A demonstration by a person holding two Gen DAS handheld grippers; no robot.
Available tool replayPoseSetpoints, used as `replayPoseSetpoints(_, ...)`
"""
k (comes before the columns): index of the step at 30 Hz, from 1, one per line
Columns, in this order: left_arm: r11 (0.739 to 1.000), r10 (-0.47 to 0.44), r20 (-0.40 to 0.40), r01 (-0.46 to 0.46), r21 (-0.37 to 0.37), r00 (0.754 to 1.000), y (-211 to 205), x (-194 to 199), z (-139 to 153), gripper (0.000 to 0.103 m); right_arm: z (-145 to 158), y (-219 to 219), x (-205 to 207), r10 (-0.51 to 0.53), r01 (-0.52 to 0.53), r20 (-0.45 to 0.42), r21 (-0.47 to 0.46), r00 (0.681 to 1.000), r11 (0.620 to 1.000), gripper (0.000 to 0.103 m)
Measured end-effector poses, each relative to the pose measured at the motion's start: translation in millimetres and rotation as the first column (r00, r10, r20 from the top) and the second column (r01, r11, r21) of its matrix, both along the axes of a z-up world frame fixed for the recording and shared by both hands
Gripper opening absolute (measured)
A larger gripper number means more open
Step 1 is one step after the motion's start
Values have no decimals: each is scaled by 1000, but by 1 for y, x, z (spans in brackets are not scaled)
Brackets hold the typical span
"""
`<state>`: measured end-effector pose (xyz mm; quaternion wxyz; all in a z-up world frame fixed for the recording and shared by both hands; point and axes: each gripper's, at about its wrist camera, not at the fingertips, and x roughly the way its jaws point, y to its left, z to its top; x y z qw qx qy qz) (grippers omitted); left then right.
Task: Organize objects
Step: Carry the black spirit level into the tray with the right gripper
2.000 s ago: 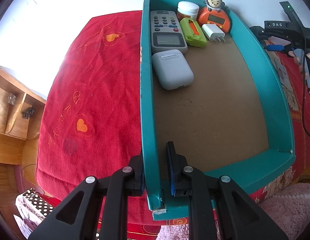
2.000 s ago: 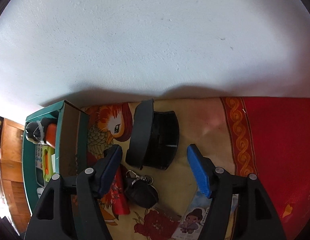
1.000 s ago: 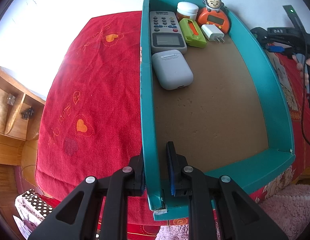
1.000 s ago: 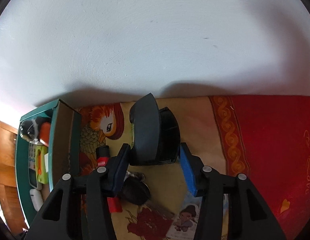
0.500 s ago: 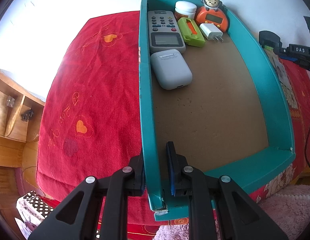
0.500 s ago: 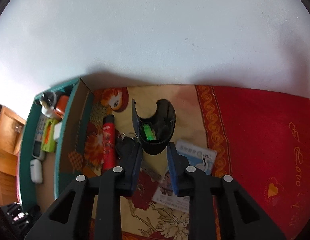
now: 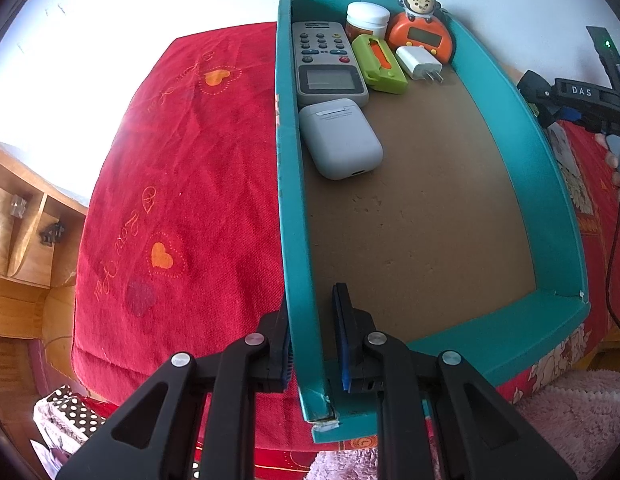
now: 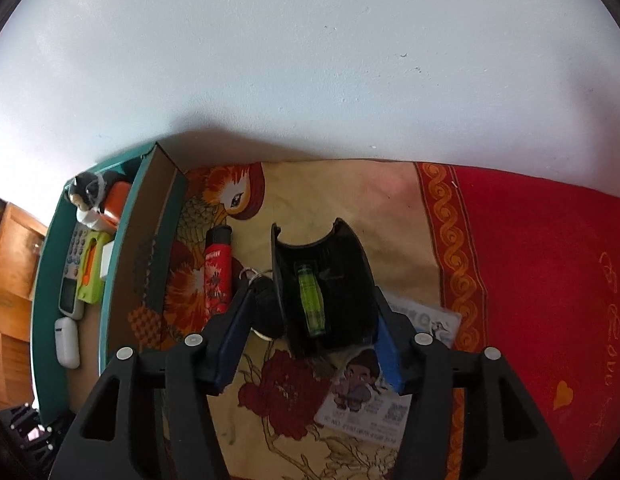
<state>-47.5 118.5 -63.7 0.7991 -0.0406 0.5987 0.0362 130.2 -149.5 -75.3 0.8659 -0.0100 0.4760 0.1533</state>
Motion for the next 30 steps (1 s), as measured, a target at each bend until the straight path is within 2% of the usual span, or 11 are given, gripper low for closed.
replayPoseSetpoints(1,1000,0,0,0,0,1000,0,0,0,14,1,-3,0,-8,8,2,21,1000,1000,57)
replayPoseSetpoints(3,1000,1,1,-1,-1,1000,0,0,0,15,2,-10,2,-32,31,3,55,999,998,41)
replayPoseSetpoints(8,1000,3,4,-3,-3,1000,0,-1,0,14,6,-21,-2,-54,53,21,67,998,996,40)
replayPoseSetpoints(13,1000,-1,2,1,-2,1000,0,-2,0,14,26,-24,-16,-48,42,53,115,997,993,40)
replayPoseSetpoints(19,1000,-5,0,5,1,1000,-1,-1,0,14,55,17,-47,96,-107,104,103,990,989,40)
replayPoseSetpoints(22,1000,-4,1,4,-1,1000,-1,-1,0,15,62,42,-61,172,-182,98,101,980,978,41)
replayPoseSetpoints(27,1000,-5,1,5,-1,1000,-1,-1,0,15,52,96,-84,312,-316,58,64,948,947,41)
replayPoseSetpoints(30,1000,-9,2,9,-3,1000,-2,-1,0,15,40,118,-90,340,-341,19,59,940,938,41)
